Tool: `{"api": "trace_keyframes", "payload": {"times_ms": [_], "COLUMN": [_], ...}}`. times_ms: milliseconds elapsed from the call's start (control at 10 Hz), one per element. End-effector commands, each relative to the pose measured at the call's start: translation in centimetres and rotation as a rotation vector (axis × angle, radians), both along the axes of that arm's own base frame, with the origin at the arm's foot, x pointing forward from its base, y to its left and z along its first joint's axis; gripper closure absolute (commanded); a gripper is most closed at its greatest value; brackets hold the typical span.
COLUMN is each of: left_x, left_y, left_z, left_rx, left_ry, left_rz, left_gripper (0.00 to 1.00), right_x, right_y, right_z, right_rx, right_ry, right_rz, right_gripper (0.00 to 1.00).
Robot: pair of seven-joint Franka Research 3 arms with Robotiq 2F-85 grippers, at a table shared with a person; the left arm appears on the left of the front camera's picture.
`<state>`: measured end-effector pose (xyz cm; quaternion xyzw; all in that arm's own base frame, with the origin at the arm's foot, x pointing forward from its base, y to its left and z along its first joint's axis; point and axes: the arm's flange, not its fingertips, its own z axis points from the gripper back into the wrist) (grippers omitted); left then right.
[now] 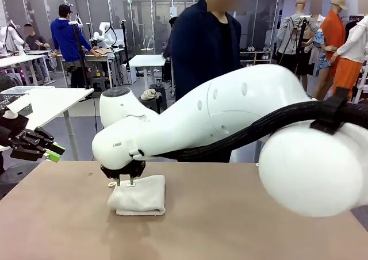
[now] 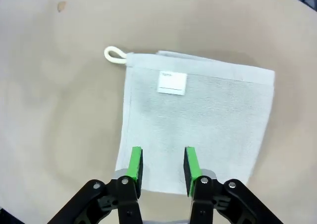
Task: Fold the towels and place them in the basket.
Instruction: When a person lays out a Towel with hook on the table, fold it in half twice.
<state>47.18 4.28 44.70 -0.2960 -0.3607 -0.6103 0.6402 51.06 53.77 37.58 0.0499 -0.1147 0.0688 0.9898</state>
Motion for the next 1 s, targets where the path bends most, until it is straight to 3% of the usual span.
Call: {"api": "trace_keyframes", "payload": {"times_ms": [0,400,500,600,700,900], "left_x": [-0.1,-0.1,-0.1,-0.1,-0.1,-0.1], "left_y": [0.0,0.0,0.0,0.0,0.0,0.0], "left_z": [0.0,0.0,0.0,0.0,0.0,0.0], "left_rx": [-0.011,-0.011,-0.011,-0.011,-0.011,-0.011], "left_ry": [-0.007,-0.007,-0.007,-0.007,-0.007,-0.007], "left_rz": [-0.005,-0.005,-0.005,-0.005,-0.005,-0.005], "left_gripper": [0.59,0.59,0.59,0.59,0.59,0.59], "right_x": [-1.4,-2.4,-2.6,-2.5,-1.2,-1.2], "right_y": [-4.8,-11.5,-11.8,-12.2,-11.0,-11.0], "right_z": [2.8,4.9,4.9,5.0,5.6,5.6], "right_rx": [0.036,0.097,0.098,0.065,0.067,0.067], "right_ry": [0.05,0.103,0.104,0.058,0.101,0.101], "right_rz": [0.048,0.039,0.039,0.039,0.028,0.028], "right_gripper": [0.56,0.56,0.56,0.56,0.56,0.56]}}
